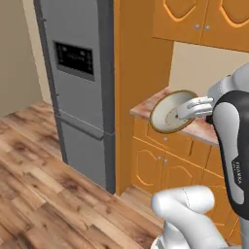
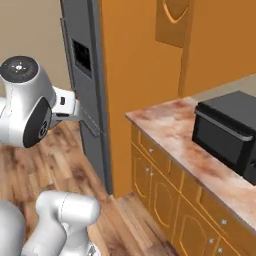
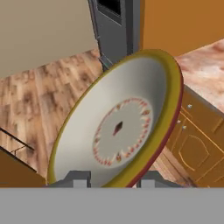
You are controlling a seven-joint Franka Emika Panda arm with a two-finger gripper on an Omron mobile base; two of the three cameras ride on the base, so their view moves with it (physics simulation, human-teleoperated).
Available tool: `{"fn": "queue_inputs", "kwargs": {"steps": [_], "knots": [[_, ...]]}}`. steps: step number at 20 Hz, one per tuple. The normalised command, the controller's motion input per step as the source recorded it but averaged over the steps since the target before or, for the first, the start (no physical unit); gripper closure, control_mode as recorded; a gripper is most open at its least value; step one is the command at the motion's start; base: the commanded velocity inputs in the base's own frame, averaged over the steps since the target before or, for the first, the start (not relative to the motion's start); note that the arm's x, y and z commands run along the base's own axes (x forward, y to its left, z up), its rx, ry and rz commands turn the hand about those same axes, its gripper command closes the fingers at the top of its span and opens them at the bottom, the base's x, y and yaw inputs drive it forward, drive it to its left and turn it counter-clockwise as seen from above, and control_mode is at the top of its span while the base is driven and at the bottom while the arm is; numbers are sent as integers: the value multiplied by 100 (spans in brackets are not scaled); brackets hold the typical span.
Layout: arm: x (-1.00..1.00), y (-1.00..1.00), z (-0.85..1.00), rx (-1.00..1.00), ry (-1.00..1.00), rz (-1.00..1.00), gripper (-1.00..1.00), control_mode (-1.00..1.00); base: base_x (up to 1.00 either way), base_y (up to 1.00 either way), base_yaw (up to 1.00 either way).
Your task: Take the smaller bowl and place it next to the appetizer plate on the dining counter , and place the larger bowl next to the plate with cooked food.
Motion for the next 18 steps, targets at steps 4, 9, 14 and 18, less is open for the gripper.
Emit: {"fn": "queue_inputs", "kwargs": {"steps": [4, 9, 14, 18], "knots": [[0, 0, 0, 0, 0, 0, 100, 100, 19, 76, 63], [0, 0, 0, 0, 0, 0, 100, 100, 63, 60, 54], [0, 0, 0, 0, 0, 0, 100, 100, 100, 33, 40], [0, 0, 0, 0, 0, 0, 100, 100, 100, 31, 33]]}}
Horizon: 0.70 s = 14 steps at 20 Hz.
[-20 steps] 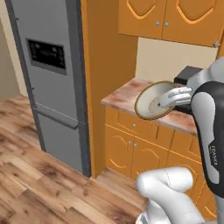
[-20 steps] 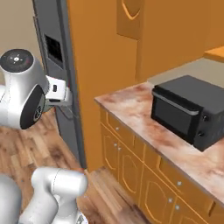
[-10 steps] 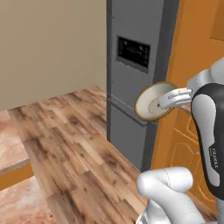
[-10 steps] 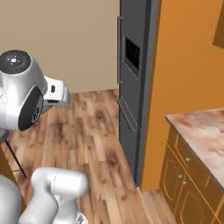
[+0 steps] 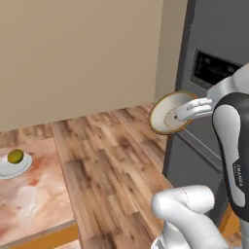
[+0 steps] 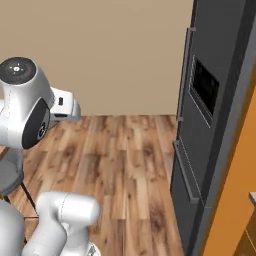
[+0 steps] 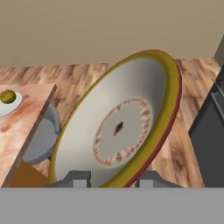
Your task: Take the smaller bowl and place it next to the appetizer plate on the dining counter , and place the larger bowl next to the plate with cooked food.
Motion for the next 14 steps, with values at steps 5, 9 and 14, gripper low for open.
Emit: {"fn": "queue_inputs", "kwargs": {"steps": [5, 9, 14], "knots": [[0, 0, 0, 0, 0, 0, 100, 100, 100, 17, 31], [0, 0, 0, 0, 0, 0, 100, 100, 100, 9, 33], [0, 0, 0, 0, 0, 0, 100, 100, 100, 9, 42]]}}
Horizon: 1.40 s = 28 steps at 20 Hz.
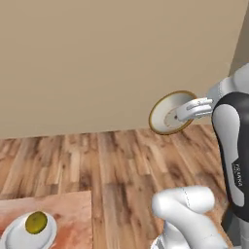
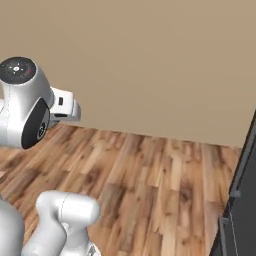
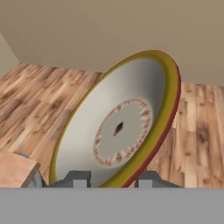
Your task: Take the smaller bowl and place it next to the appetizer plate on the dining counter , and place the larger bowl next to the plate with cooked food.
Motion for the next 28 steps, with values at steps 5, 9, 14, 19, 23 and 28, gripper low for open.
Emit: {"fn": "queue_inputs", "kwargs": {"steps": [5, 9, 14, 19, 23, 28], "knots": [[0, 0, 0, 0, 0, 0, 100, 100, 100, 1, 56], [0, 0, 0, 0, 0, 0, 100, 100, 100, 0, 64], [0, 0, 0, 0, 0, 0, 100, 100, 100, 0, 66], [0, 0, 0, 0, 0, 0, 100, 100, 96, 1, 71], [0, 0, 0, 0, 0, 0, 100, 100, 68, 3, 78], [0, 0, 0, 0, 0, 0, 100, 100, 51, 7, 81]]}}
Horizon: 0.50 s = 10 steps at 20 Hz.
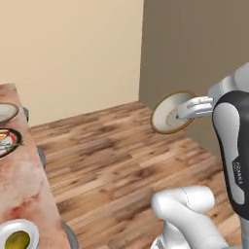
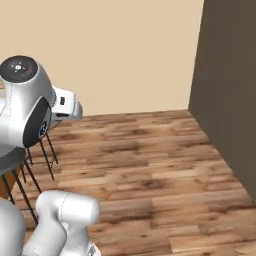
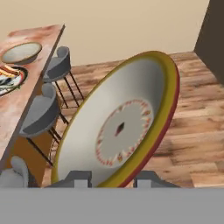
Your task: Take the smaller bowl and place it next to the appetizer plate on the dining counter , and place the larger bowl next to the plate with cooked food.
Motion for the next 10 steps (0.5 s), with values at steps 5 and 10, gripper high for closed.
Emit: {"fn": "queue_inputs", "kwargs": {"steps": [5, 10], "knots": [[0, 0, 0, 0, 0, 0, 100, 100, 66, 2, 79], [0, 0, 0, 0, 0, 0, 100, 100, 69, 0, 81]]}}
